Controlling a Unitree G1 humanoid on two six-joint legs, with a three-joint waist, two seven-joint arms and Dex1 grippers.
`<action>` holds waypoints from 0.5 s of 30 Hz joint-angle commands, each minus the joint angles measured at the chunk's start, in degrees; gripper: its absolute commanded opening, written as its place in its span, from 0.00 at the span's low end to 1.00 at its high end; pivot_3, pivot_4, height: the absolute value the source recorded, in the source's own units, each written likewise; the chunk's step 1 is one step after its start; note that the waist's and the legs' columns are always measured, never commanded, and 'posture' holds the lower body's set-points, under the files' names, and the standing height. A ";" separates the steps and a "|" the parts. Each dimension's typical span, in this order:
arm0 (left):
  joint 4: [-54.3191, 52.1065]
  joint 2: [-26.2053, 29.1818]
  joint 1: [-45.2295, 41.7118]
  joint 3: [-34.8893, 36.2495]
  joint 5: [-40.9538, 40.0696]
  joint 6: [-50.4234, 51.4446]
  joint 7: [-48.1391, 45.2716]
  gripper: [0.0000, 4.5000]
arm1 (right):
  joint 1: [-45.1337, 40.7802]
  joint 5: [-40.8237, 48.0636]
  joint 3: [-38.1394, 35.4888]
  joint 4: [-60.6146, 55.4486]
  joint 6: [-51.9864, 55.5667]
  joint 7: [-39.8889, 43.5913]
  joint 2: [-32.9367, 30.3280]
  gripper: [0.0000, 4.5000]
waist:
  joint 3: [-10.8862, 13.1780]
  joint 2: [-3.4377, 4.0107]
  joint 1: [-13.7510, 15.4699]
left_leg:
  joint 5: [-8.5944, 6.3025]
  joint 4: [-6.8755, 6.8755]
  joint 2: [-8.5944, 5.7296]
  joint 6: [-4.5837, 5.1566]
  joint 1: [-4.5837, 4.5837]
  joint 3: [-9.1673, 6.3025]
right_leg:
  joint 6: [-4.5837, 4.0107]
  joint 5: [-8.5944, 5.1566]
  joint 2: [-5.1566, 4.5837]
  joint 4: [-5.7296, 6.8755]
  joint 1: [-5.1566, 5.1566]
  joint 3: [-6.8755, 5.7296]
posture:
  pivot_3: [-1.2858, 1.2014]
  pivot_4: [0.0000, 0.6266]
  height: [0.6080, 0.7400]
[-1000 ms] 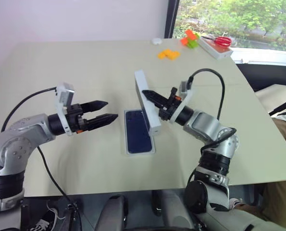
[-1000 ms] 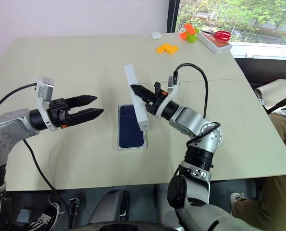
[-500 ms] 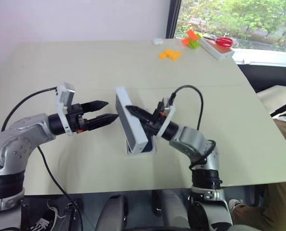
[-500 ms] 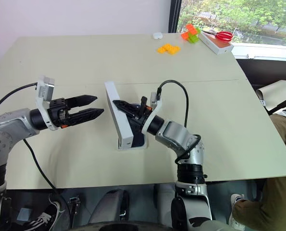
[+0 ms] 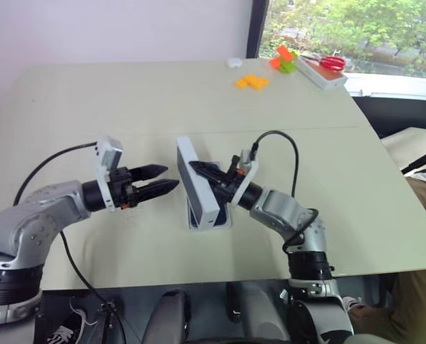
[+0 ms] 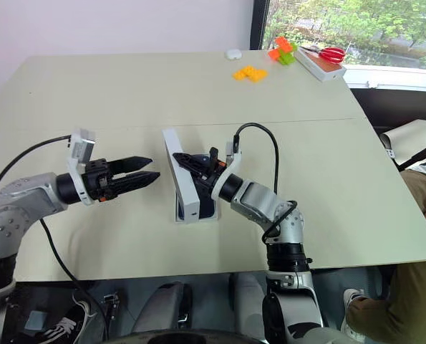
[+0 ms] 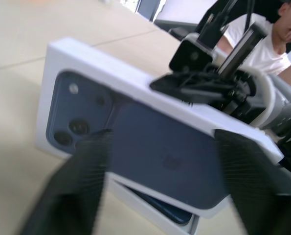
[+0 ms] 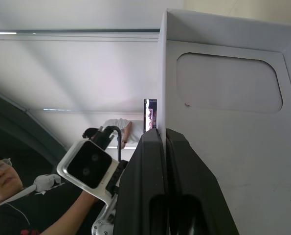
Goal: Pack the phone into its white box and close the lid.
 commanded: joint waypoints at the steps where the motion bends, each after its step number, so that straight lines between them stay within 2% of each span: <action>1: -0.13 -1.97 -0.19 -1.06 2.71 -2.75 1.82 0.26 | 0.38 -3.25 -0.21 1.10 -1.78 -1.41 -0.74 0.00 | -0.04 0.02 0.09 | 0.00 0.00 -0.01 0.00 0.02 0.00 | 0.00 0.00 -0.01 -0.01 0.04 0.00 | 0.52 0.24 1.00; 3: 0.29 -3.06 -0.40 -1.19 2.62 -2.36 2.19 0.03 | 0.49 -3.88 -0.24 1.55 -1.77 -1.11 -1.15 0.00 | -0.06 0.00 0.06 | 0.00 0.01 -0.01 0.00 0.07 0.00 | 0.00 0.00 -0.01 -0.01 0.11 0.00 | 0.52 0.24 1.00; 4: 0.26 -4.04 -0.23 -1.82 3.66 -3.00 2.94 0.01 | 0.93 -4.46 -0.23 1.69 -1.68 -1.09 -1.52 0.00 | -0.08 0.01 0.05 | 0.00 0.02 -0.01 0.00 0.09 0.00 | 0.00 0.00 -0.01 -0.01 0.13 0.00 | 0.52 0.24 1.00; 8: -0.15 -5.99 0.74 -4.00 7.64 -5.68 3.96 0.01 | 1.86 -6.48 -0.21 1.56 -1.97 -1.05 -2.22 0.00 | -0.27 0.17 0.10 | 0.00 0.01 -0.01 0.00 0.29 -0.02 | 0.01 -0.01 0.00 -0.06 0.37 -0.01 | 0.52 0.24 1.00; 11: -0.24 -7.13 0.72 -4.89 9.58 -7.20 4.69 0.01 | 1.86 -7.96 -0.04 1.21 -2.01 -0.37 -2.55 0.00 | -0.31 0.19 0.09 | -0.02 -0.10 0.01 0.03 0.95 -0.03 | 0.01 -0.04 0.01 -0.31 1.05 -0.01 | 0.52 0.24 1.00; 15: -0.01 -9.19 0.45 -6.36 10.71 -7.82 5.61 0.01 | 2.34 -11.61 0.75 0.84 -2.24 0.38 -3.19 0.00 | -0.43 0.22 0.16 | -0.01 -0.07 0.00 0.02 1.02 -0.03 | 0.16 -0.17 0.00 -0.35 1.16 -0.01 | 0.52 0.24 1.00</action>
